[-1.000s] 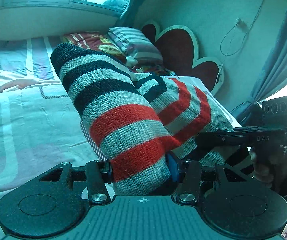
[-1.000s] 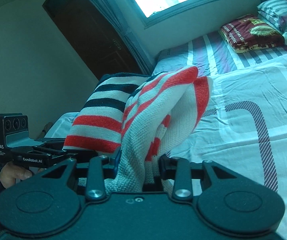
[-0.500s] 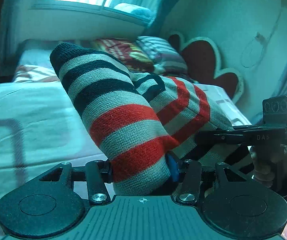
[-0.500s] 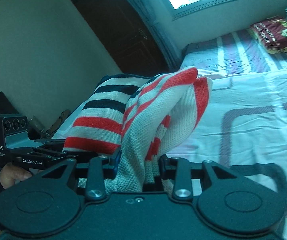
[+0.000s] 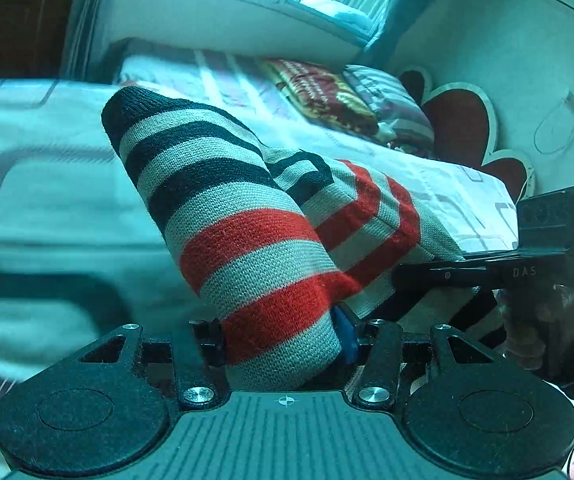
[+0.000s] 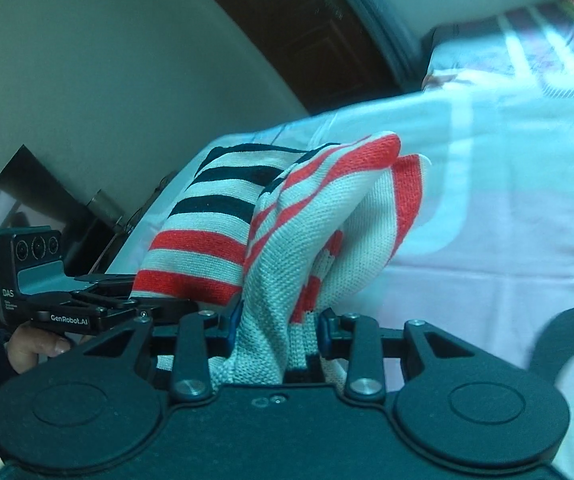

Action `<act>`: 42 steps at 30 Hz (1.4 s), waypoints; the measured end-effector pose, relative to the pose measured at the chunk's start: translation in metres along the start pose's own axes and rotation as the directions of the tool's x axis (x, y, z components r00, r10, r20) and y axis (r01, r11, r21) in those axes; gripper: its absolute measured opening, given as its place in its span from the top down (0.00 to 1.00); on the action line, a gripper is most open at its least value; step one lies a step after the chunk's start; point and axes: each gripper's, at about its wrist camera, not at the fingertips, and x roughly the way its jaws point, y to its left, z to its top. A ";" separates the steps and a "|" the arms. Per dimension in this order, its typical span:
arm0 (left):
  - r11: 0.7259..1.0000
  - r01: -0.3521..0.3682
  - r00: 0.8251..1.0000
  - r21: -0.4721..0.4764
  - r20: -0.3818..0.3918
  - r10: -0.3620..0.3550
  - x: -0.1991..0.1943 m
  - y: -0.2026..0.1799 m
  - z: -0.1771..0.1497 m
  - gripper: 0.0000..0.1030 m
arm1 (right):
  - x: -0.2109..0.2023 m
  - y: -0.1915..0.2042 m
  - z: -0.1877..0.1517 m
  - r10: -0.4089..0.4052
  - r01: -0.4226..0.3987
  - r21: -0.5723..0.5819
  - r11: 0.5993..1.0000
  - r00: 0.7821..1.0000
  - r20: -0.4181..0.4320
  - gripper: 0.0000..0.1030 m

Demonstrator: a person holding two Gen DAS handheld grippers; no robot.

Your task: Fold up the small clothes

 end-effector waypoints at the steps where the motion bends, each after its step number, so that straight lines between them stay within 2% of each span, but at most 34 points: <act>1: 1.000 0.006 1.000 -0.018 -0.007 -0.006 0.002 0.011 -0.006 0.51 | 0.009 -0.003 -0.002 0.007 -0.007 0.008 1.000 1.000 -0.016 0.66; 3: 0.998 0.008 1.000 -0.060 -0.021 -0.009 0.012 0.028 -0.021 0.51 | 0.029 -0.012 -0.007 0.003 -0.002 0.018 1.000 0.998 -0.055 0.66; 5: 0.989 0.041 0.999 -0.141 0.014 -0.040 0.020 0.044 -0.036 0.46 | 0.041 -0.026 -0.011 -0.018 0.021 0.033 0.999 0.997 -0.081 0.65; 7: 0.979 0.060 0.998 -0.194 0.047 -0.051 0.026 0.049 -0.045 0.41 | 0.042 -0.044 -0.016 0.041 -0.034 0.101 0.994 0.997 -0.073 0.68; 11: 0.982 0.028 0.998 -0.188 0.052 -0.018 0.029 0.040 -0.050 0.39 | 0.036 -0.045 -0.022 0.055 -0.046 0.116 0.992 0.996 -0.068 0.67; 12: 0.983 0.009 0.999 -0.185 0.042 -0.001 0.028 0.036 -0.049 0.36 | 0.035 -0.049 -0.018 0.060 -0.050 0.135 0.990 0.995 -0.074 0.67; 13: 0.984 -0.018 0.999 -0.178 0.035 0.025 0.026 0.032 -0.049 0.27 | 0.031 -0.051 -0.017 0.053 -0.042 0.138 0.990 0.996 -0.076 0.66; 15: 0.986 -0.058 0.998 -0.158 0.030 0.064 0.015 0.023 -0.052 0.24 | 0.019 -0.051 -0.014 0.014 -0.007 0.113 0.994 0.998 -0.068 0.57; 19: 0.985 -0.041 0.997 -0.168 0.054 0.050 -0.017 0.020 -0.067 0.23 | -0.005 -0.042 -0.021 -0.065 0.068 0.089 0.994 0.997 -0.047 0.50; 21: 0.985 -0.053 0.997 -0.163 0.050 0.062 -0.028 0.023 -0.078 0.23 | -0.017 -0.032 -0.022 -0.086 0.087 0.066 0.994 0.996 -0.014 0.56; 23: 0.982 -0.060 0.997 -0.181 0.041 0.068 -0.033 0.025 -0.089 0.23 | -0.027 -0.021 -0.025 -0.069 0.069 0.044 0.997 0.998 -0.005 0.61; 24: 0.978 -0.065 0.996 -0.199 0.044 0.075 -0.031 0.026 -0.094 0.23 | -0.027 -0.018 -0.028 -0.078 0.078 0.018 0.997 0.997 -0.020 0.66; 25: 0.971 -0.056 0.996 -0.231 0.055 0.071 -0.031 0.031 -0.100 0.22 | -0.021 -0.018 -0.029 -0.131 0.130 -0.016 0.991 0.990 -0.057 0.70; 26: 0.966 -0.045 0.996 -0.256 0.067 0.064 -0.030 0.032 -0.104 0.22 | -0.013 -0.021 -0.030 -0.163 0.161 -0.026 0.987 0.984 -0.072 0.67; 28: 0.962 -0.051 0.993 -0.268 0.088 0.078 -0.034 0.031 -0.111 0.22 | -0.018 -0.040 -0.031 -0.130 0.134 0.058 0.989 0.990 -0.059 0.65; 29: 0.961 -0.058 0.992 -0.269 0.092 0.085 -0.034 0.028 -0.113 0.22 | -0.016 -0.043 -0.030 -0.133 0.136 0.085 0.987 0.990 -0.049 0.61; 31: 0.963 -0.103 0.987 -0.248 0.092 0.129 -0.037 0.020 -0.120 0.22 | -0.018 -0.040 -0.032 -0.135 0.139 0.092 0.986 0.990 -0.049 0.61; 32: 0.962 -0.124 0.985 -0.242 0.089 0.150 -0.039 0.015 -0.124 0.22 | -0.018 -0.036 -0.032 -0.148 0.151 0.082 0.985 0.988 -0.048 0.62; 33: 0.960 -0.146 0.981 -0.239 0.090 0.171 -0.041 0.011 -0.126 0.22 | -0.021 -0.029 -0.031 -0.157 0.159 0.085 0.984 0.987 -0.036 0.67; 36: 0.956 -0.186 0.971 -0.226 0.105 0.213 -0.047 0.000 -0.133 0.22 | -0.034 0.000 -0.032 -0.118 0.118 0.044 0.992 0.993 0.014 0.71; 37: 0.954 -0.193 0.968 -0.231 0.112 0.223 -0.050 -0.003 -0.136 0.22 | -0.033 0.006 -0.034 -0.121 0.121 0.022 0.992 0.993 0.001 0.71; 40: 0.936 -0.198 0.965 -0.291 0.109 0.238 -0.050 0.000 -0.143 0.22 | -0.025 -0.001 -0.045 -0.228 0.229 0.003 0.973 0.971 -0.073 0.74; 42: 0.932 -0.206 0.961 -0.297 0.116 0.249 -0.051 -0.002 -0.148 0.22 | -0.027 -0.015 -0.052 -0.215 0.219 0.056 0.974 0.974 -0.068 0.70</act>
